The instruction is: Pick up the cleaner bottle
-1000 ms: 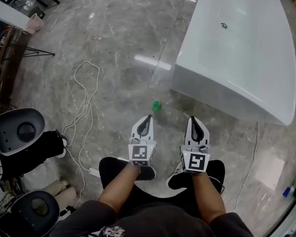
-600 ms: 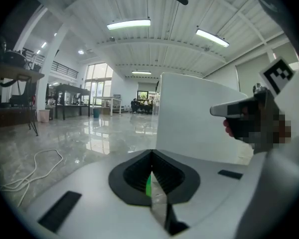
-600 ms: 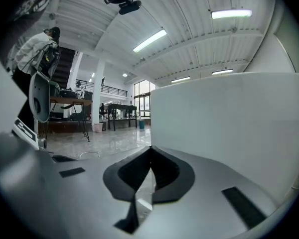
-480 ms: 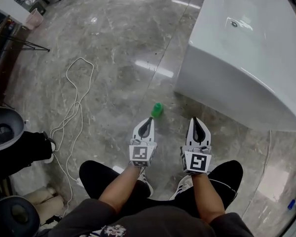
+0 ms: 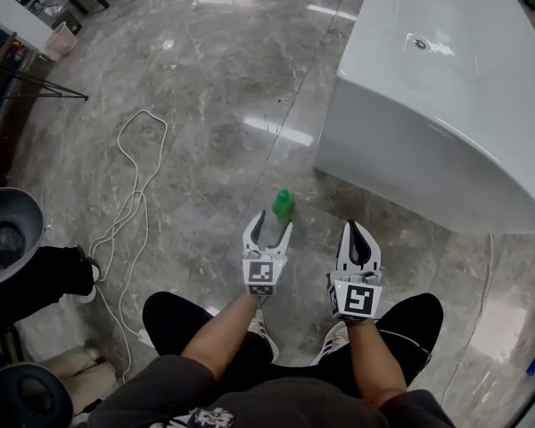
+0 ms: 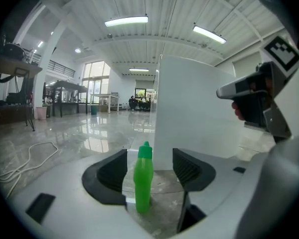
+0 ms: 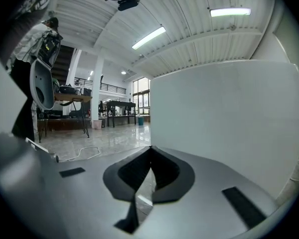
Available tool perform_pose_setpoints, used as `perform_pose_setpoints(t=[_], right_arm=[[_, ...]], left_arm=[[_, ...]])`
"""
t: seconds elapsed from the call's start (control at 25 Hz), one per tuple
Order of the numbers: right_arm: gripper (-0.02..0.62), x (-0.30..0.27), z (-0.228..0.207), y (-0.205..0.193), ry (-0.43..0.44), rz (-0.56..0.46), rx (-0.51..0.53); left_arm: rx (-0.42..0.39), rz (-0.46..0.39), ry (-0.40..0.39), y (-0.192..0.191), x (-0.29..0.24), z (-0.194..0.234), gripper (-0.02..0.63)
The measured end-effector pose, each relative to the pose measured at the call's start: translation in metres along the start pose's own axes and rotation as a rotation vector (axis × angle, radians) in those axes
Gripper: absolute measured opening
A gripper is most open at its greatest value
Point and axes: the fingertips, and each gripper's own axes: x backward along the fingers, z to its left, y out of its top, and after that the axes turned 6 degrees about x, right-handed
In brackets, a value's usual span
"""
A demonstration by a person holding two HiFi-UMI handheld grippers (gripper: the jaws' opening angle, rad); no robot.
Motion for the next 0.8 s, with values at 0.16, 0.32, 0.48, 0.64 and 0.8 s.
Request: perform_pose_setpoints(t=[0.16, 0.32, 0.48, 0.64, 0.8], right_arm=[[0.015, 0.005, 0.0, -0.003, -0.004, 0.006, 0.005], [0.015, 0.008, 0.005, -0.012, 0.01, 0.021, 0.022], [0.015, 0.009, 0.01, -0.023, 0.023, 0.034, 0.021], [0.015, 0.011, 0.01, -0.033, 0.022, 0.068, 0.035], [0.017, 0.011, 0.013, -0.038, 0.024, 0.076, 0.037]], left_arm=[[-0.008, 0.046, 0.022, -0.033, -0.029, 0.008, 0.305], [-0.009, 0.089, 0.049, -0.065, -0.058, 0.02, 0.31], [-0.016, 0.1, 0.043, -0.085, -0.08, 0.025, 0.31], [-0.013, 0.095, 0.044, -0.094, -0.101, 0.027, 0.308], [-0.021, 0.087, 0.06, -0.095, -0.117, 0.032, 0.305]])
